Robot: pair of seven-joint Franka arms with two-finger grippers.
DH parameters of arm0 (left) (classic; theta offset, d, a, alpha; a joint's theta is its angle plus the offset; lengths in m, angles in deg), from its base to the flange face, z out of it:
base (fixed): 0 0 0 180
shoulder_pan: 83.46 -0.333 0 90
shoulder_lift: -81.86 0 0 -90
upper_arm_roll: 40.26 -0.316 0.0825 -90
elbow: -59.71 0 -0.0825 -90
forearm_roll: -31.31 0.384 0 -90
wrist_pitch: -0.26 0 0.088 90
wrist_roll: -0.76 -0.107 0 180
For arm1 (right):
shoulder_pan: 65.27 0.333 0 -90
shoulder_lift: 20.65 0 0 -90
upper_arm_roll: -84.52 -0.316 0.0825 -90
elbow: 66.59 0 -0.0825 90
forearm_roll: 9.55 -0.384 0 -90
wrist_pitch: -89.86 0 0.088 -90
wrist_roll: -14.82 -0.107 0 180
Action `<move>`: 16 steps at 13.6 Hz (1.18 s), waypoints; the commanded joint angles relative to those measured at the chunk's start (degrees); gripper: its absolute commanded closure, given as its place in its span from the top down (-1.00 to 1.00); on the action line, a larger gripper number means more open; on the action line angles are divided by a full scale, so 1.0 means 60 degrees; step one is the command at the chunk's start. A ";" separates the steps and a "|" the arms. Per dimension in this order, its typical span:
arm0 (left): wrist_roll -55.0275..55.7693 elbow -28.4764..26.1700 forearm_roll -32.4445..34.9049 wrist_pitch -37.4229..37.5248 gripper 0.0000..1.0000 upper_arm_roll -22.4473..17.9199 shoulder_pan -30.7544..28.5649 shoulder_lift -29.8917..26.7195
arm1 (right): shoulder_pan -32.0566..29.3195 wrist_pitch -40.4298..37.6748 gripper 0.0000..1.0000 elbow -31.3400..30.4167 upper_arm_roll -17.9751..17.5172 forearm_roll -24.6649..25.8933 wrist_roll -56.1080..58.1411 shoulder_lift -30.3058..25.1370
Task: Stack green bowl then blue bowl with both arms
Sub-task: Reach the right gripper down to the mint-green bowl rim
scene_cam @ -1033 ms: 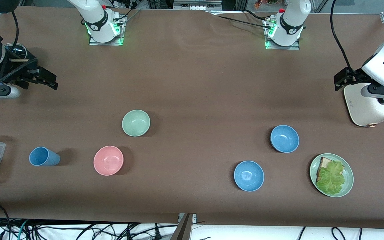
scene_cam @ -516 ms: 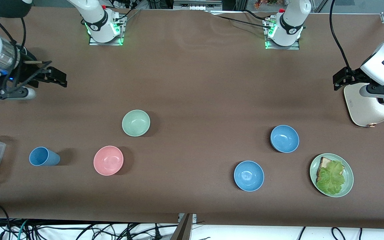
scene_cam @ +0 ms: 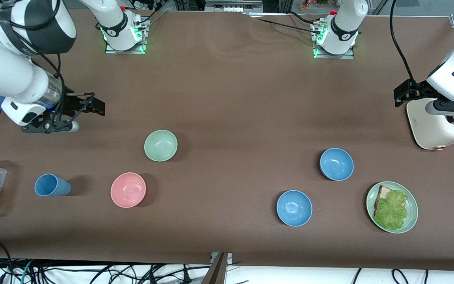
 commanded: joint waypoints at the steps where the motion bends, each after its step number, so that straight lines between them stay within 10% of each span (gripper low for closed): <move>1: -0.0109 0.0344 0.0053 0.0226 1.00 0.0027 -0.0032 0.0144 | -0.0022 0.0185 1.00 -0.0343 -0.0014 -0.0142 -0.0071 -0.0361; 7: -0.0109 0.0403 0.0068 0.0226 1.00 0.0012 -0.0032 0.0174 | -0.0022 0.4543 0.99 -0.3299 -0.0876 -0.0362 -0.0304 0.0119; 16: -0.0109 0.0403 0.0068 0.0240 1.00 0.0012 -0.0032 0.0159 | 0.0345 0.7112 0.97 -0.3274 -0.1156 -0.0142 -0.0760 0.2435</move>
